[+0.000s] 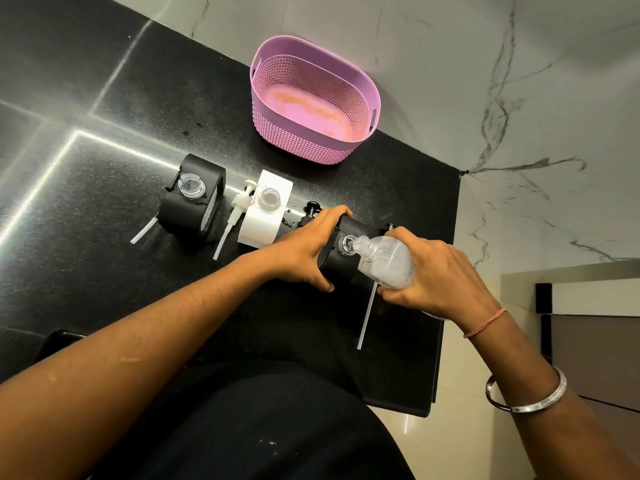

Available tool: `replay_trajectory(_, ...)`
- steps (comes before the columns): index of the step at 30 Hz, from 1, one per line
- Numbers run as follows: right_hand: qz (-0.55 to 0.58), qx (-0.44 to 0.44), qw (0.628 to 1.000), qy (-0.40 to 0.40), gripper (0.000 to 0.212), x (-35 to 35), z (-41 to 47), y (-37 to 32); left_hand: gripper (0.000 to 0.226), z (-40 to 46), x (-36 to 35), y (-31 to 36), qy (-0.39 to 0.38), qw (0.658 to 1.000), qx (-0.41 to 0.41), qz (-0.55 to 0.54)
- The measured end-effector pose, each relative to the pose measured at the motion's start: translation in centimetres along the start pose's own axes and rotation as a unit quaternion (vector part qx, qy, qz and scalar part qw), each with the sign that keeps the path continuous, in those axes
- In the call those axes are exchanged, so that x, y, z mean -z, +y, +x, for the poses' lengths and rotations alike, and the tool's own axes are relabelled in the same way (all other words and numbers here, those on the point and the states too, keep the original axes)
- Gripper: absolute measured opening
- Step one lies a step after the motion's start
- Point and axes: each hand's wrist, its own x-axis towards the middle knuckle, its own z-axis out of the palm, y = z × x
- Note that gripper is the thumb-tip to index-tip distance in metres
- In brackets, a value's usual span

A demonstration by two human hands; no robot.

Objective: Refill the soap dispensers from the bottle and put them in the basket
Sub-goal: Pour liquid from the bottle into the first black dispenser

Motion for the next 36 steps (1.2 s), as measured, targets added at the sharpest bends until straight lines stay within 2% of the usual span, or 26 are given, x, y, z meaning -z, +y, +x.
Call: replay_trajectory(36,0.0,0.002,1.0,-0.004,0.078,-0.11,-0.03,0.29,0.125,0.07,-0.09,-0.17,0.006,1.0,-0.011,0.005)
